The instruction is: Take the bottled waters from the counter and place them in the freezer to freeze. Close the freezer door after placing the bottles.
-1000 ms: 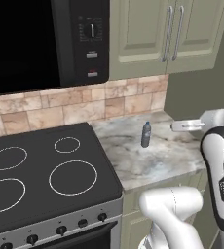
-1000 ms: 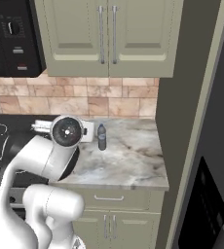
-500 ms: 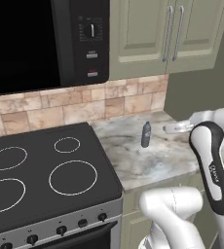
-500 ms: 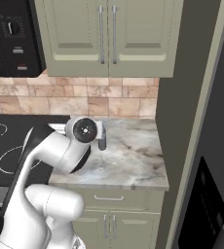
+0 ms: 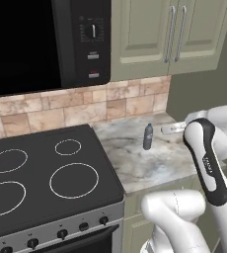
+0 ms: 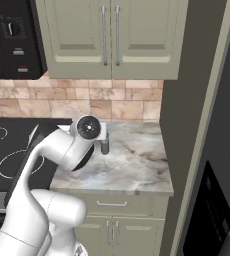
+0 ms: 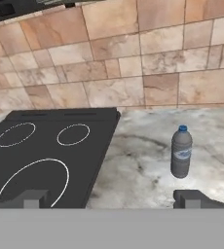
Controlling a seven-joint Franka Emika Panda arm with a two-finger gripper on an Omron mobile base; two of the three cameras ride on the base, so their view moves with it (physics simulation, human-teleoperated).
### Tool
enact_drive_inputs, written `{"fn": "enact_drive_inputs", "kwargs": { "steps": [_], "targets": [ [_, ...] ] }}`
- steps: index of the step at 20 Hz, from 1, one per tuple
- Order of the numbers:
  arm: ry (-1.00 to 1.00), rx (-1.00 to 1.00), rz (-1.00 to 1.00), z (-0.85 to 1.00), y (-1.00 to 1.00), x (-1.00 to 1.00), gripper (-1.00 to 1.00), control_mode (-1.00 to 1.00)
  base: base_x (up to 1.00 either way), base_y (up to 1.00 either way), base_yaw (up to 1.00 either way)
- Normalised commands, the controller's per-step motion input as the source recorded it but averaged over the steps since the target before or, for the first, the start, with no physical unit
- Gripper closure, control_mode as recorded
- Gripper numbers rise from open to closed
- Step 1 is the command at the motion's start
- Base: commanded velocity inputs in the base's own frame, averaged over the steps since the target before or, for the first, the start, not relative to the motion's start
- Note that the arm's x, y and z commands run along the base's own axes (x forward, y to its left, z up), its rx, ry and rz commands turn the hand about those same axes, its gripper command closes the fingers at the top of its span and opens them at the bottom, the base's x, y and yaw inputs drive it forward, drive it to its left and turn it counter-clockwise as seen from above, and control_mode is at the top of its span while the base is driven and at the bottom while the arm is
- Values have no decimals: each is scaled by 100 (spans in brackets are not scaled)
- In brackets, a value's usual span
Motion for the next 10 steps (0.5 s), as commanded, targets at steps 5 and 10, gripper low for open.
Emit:
{"fn": "enact_drive_inputs", "kwargs": {
  "steps": [5, 10],
  "targets": [
    [5, -6, -11, -3, 1, 6, -100, -100, 0, 0, 0],
    [1, -5, -16, 0, 0, 1, -100, -100, 0, 0, 0]
  ]
}}
